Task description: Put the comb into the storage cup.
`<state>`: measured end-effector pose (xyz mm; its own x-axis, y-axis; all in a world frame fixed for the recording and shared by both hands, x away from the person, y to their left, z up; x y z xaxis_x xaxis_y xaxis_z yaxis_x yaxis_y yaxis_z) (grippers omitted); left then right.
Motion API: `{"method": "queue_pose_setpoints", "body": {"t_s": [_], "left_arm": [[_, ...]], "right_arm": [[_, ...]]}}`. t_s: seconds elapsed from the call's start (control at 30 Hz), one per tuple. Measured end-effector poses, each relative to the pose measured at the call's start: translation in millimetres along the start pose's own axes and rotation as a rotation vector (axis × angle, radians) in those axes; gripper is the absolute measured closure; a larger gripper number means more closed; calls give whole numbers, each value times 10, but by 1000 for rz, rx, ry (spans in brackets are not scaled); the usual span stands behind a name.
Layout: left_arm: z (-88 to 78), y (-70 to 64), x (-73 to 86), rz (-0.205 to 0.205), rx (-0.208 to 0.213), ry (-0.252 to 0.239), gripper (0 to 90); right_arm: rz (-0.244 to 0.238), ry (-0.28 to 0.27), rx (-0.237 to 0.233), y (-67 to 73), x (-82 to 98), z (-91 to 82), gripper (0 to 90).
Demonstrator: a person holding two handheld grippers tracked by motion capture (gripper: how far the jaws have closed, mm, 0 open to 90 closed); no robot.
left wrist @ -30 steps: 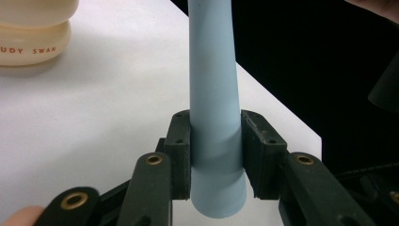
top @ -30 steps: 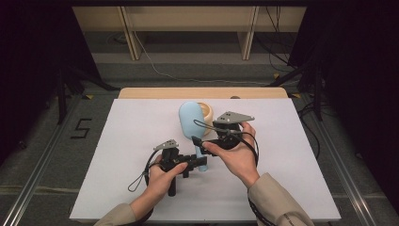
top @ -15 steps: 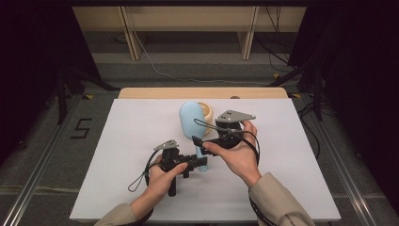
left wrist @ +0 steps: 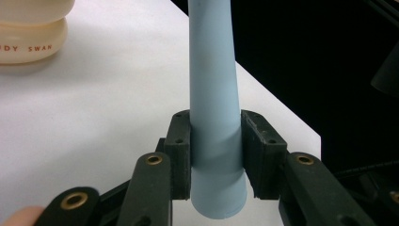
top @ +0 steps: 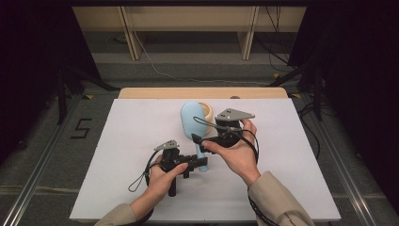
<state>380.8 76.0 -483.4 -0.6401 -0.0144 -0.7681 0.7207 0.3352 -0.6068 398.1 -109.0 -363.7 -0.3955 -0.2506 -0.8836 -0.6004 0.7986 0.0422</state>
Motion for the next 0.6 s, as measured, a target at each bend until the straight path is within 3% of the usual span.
{"method": "queue_pose_setpoints", "body": {"t_s": [0.6], "left_arm": [[16, -17, 11, 5, 1, 1, 654]], "right_arm": [[16, -11, 7, -17, -53, 50, 3]]}}
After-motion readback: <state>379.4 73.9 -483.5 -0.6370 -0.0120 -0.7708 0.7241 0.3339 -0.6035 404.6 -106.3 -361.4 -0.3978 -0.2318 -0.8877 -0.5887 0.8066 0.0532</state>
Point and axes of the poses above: each handheld gripper's, and its own axes: z roughly forward along the jaws, x roughly out of its underside, y roughly to its left, the point moved 1 cm from there along z, roughly forward along the jaws, and after that the axes turned 8 degrees about x, right-handed, at the moved point
